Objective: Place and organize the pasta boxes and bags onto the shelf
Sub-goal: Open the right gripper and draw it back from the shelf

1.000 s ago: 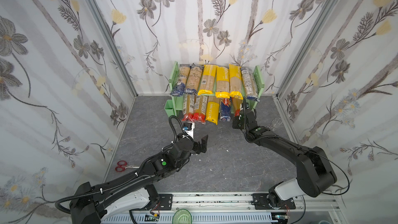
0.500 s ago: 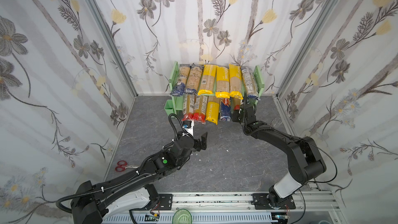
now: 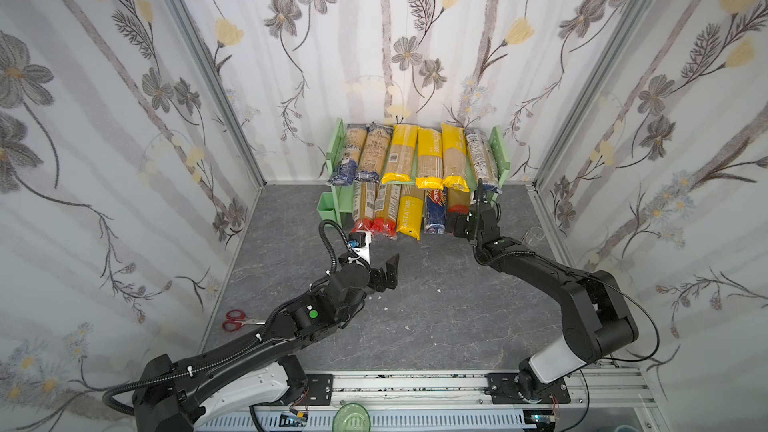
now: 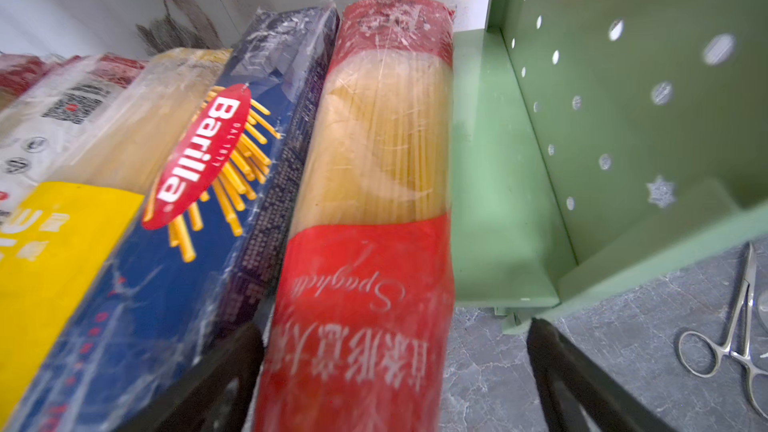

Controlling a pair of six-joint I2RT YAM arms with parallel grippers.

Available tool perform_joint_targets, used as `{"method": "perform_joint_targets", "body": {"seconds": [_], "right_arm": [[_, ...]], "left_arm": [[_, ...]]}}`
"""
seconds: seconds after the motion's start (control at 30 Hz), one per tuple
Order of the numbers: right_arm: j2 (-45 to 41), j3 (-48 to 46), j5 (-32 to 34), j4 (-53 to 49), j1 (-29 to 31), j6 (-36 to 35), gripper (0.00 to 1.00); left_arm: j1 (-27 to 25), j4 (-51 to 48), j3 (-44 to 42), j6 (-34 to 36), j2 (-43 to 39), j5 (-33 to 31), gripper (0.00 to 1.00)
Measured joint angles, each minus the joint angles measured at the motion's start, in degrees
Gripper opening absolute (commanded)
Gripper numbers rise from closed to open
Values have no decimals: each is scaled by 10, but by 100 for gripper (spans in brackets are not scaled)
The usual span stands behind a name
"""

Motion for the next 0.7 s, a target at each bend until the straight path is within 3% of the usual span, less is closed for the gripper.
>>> {"method": "perform_joint_targets", "body": {"seconds": [0.23, 0.47, 0.7], "right_arm": [[-70, -31, -7, -19, 1, 7, 100], [-193, -90, -18, -83, 14, 15, 100], [-314, -152, -17, -150, 16, 15, 100]], "left_arm": [[0, 0, -5, -2, -26, 4, 100], [5, -3, -20, -2, -37, 3, 100], [51, -20, -53, -28, -56, 4, 100]]}}
